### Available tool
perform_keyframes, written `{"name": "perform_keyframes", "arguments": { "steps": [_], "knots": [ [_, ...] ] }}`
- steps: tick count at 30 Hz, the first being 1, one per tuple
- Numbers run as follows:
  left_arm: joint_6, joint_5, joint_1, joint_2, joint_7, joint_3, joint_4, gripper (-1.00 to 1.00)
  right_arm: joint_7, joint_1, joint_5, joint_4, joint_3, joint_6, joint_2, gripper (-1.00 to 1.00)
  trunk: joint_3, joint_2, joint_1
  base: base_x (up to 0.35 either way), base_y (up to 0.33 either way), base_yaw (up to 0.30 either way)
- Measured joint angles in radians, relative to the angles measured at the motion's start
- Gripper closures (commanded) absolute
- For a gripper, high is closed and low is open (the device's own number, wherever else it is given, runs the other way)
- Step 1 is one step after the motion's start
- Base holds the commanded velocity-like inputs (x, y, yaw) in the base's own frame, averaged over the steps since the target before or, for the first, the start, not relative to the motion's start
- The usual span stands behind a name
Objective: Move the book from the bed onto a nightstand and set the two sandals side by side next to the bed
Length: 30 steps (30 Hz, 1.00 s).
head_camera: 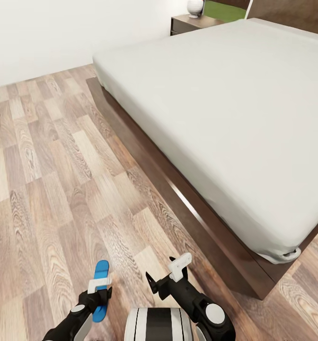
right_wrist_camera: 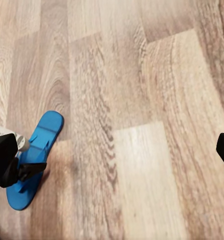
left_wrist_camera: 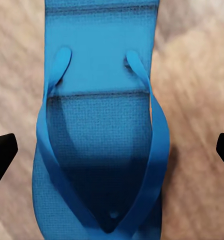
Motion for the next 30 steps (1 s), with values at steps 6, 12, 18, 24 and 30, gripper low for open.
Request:
{"name": "perform_keyframes", "arguments": {
  "steps": [6, 12, 18, 24, 30],
  "knots": [
    [-0.002, 0.001, 0.000, 0.001, 0.019, 0.001, -0.003, -1.00, 0.000, 0.000, 0.000, 0.000, 0.000, 0.000, 0.000, -1.00, -0.019, -0.001, 0.002, 0.000, 0.000, 0.000],
    [-0.002, 0.002, 0.000, 0.001, 0.028, 0.002, -0.005, -1.00, 0.000, 0.000, 0.000, 0.000, 0.001, 0.001, 0.000, -1.00, -0.019, -0.001, 0.002, 0.000, 0.000, 0.000],
    [-0.003, 0.002, 0.000, 0.001, 0.034, -0.001, -0.004, -1.00, 0.000, 0.000, 0.000, 0.000, 0.001, 0.001, 0.000, -1.00, -0.019, -0.001, 0.002, 0.000, 0.000, 0.000],
    [-0.004, 0.001, 0.000, 0.002, 0.035, -0.002, -0.005, -1.00, 0.000, 0.000, 0.000, 0.000, 0.001, 0.001, 0.000, -1.00, -0.019, -0.001, 0.002, 0.000, 0.000, 0.000],
    [-0.004, 0.002, 0.000, 0.002, 0.036, -0.003, -0.005, -1.00, 0.000, 0.000, 0.000, 0.000, 0.001, 0.001, 0.000, -1.00, -0.019, -0.001, 0.002, 0.000, 0.000, 0.000]
  ]
}}
